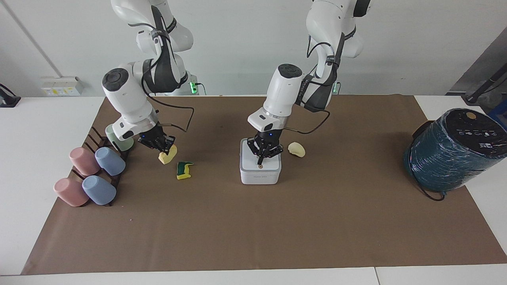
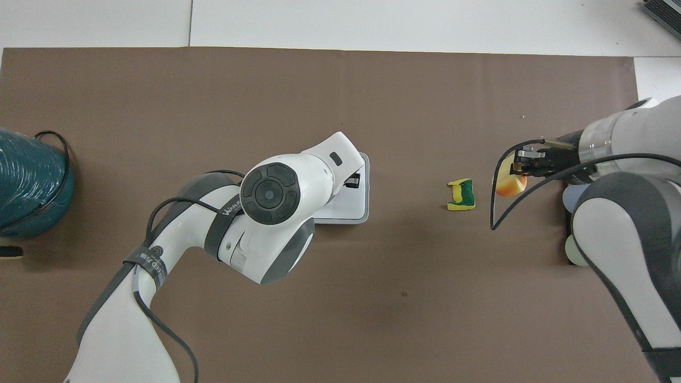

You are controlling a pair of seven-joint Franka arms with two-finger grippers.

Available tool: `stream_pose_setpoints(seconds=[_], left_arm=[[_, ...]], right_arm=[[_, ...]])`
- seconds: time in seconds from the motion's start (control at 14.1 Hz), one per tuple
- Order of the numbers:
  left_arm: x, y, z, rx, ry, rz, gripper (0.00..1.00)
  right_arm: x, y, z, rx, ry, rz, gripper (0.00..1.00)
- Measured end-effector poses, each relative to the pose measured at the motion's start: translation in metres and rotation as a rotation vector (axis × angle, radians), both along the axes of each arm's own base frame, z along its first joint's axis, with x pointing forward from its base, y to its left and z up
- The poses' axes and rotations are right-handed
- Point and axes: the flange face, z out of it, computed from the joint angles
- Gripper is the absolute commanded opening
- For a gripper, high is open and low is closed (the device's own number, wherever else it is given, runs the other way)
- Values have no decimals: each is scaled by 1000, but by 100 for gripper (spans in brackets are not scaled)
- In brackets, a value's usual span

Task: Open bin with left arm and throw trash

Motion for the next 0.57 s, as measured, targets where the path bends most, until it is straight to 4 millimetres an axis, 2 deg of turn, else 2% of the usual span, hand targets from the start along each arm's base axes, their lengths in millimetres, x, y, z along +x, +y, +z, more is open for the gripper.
stream_pose_setpoints(seconds=[0.21, 0.57], left_arm=[[-11, 6, 15, 38, 54, -7, 0], [-40, 36, 63, 134, 187, -7, 0]], right_arm=[[4, 21, 8, 78, -2, -50, 0], [22, 38, 27, 193, -55, -132, 0]])
